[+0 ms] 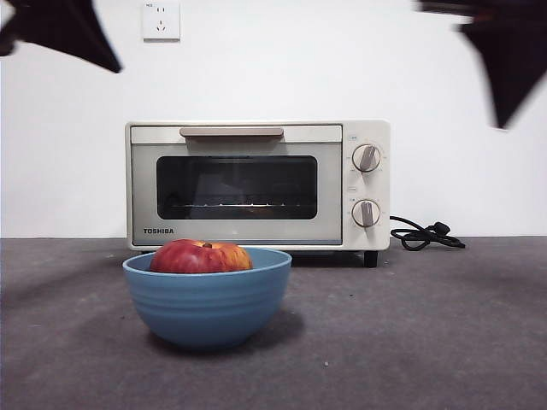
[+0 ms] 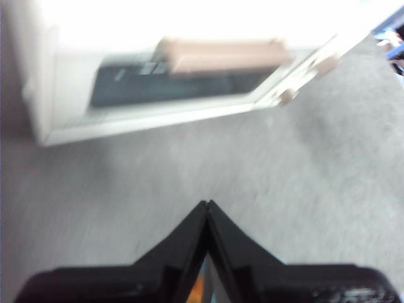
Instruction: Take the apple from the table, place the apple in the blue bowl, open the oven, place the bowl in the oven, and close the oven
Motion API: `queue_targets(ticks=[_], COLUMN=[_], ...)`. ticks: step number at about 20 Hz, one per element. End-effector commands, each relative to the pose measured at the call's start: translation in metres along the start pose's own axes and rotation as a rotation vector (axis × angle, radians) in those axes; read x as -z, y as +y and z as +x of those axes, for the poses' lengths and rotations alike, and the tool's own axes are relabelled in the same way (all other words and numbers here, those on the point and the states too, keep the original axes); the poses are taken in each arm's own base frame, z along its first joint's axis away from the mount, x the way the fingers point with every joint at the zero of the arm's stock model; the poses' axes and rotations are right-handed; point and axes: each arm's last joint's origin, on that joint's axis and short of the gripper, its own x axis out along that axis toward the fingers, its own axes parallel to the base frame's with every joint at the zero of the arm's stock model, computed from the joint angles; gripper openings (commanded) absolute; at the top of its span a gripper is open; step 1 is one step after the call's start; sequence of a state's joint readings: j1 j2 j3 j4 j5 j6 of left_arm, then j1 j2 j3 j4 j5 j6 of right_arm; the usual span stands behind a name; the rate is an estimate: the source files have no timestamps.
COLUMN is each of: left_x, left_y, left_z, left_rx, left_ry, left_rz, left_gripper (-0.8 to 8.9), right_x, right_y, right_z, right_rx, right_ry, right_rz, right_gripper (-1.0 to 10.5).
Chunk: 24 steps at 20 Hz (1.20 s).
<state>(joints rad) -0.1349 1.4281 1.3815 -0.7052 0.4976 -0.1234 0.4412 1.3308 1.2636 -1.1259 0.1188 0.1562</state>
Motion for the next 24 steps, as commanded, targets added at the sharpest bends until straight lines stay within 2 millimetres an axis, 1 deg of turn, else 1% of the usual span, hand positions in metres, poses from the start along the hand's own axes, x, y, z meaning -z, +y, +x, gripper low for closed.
queue_targets(ticks=[1,4,7,9,11,16,19,21,24], left_x=[-0.02,-0.044,-0.059,-0.063,-0.062,-0.061,-0.055,-0.051,-0.045], left_y=[-0.004,-0.005,-0.005,-0.005,-0.003,0.0,0.003,0.003,0.002], left_z=[0.022,0.051,0.081,0.095,0.105,0.118,0.124,0.126,0.126], left_rx=[0.02,0.043,0.063,0.07,0.066,0.031,0.02,-0.024,-0.033], left_ry=[-0.024,-0.024,-0.003,0.009,0.013,0.01,0.058,0.095,0.148], left_rz=[0.062,0.088,0.098,0.101,0.106,0.111,0.119,0.144,0.165], left_gripper=[-0.06,-0.06,-0.06,-0.06,-0.06,-0.06,-0.06,-0.06,-0.05], right_x=[0.024,0.053,0.075,0.085,0.091,0.097,0.096,0.096,0.095], right_y=[-0.02,-0.042,-0.052,-0.055,-0.056,-0.055,-0.055,-0.055,-0.055], right_z=[-0.012,-0.033,-0.051,-0.058,-0.06,-0.061,-0.062,-0.062,-0.062], right_rx=[-0.051,-0.096,-0.159,-0.166,-0.156,-0.164,-0.164,-0.164,-0.164], right_ry=[-0.04,-0.13,-0.202,-0.209,-0.196,-0.166,-0.171,-0.176,-0.177], right_rz=[0.067,0.164,0.224,0.25,0.264,0.272,0.277,0.276,0.276], right_gripper=[-0.1,-0.1,-0.1,-0.1,-0.1,-0.1,-0.1,-0.1,-0.1])
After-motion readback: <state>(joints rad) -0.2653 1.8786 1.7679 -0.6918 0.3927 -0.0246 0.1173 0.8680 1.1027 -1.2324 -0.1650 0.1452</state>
